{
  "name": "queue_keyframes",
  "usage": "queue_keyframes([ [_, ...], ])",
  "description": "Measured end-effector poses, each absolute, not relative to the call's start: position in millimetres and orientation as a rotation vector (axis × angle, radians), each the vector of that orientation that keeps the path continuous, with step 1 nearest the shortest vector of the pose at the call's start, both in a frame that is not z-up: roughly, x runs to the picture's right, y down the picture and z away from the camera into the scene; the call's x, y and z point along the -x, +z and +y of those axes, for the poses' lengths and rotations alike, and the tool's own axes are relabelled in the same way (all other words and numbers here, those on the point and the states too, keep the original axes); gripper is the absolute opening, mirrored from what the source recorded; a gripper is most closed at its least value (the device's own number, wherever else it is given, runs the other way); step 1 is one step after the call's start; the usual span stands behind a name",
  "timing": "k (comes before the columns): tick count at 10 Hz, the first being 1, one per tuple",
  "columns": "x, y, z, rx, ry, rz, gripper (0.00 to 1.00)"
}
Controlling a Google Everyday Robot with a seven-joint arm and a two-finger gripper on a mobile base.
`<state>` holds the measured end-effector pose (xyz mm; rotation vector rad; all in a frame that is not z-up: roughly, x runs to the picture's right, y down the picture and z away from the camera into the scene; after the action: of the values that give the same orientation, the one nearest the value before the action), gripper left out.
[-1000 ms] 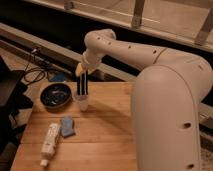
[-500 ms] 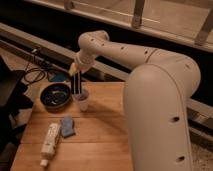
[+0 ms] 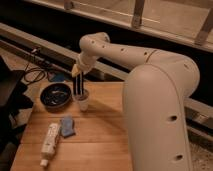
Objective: Place the eraser in the ceramic cup
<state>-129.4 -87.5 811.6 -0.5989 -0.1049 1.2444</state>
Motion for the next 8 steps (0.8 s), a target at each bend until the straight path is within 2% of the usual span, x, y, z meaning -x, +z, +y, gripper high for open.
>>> queue_keyframes([
  [4,124.1,826.9,-71.2,0.601,1.274,-0.056,0.02],
  [6,124.0,828.7,-63.6,0.597,1.292,-0.044,0.18],
  [7,123.5,829.5,-59.6,0.598,1.303,-0.041,0.31],
  [8,125.2,829.4,-57.0,0.602,1.307,-0.041,0.39],
])
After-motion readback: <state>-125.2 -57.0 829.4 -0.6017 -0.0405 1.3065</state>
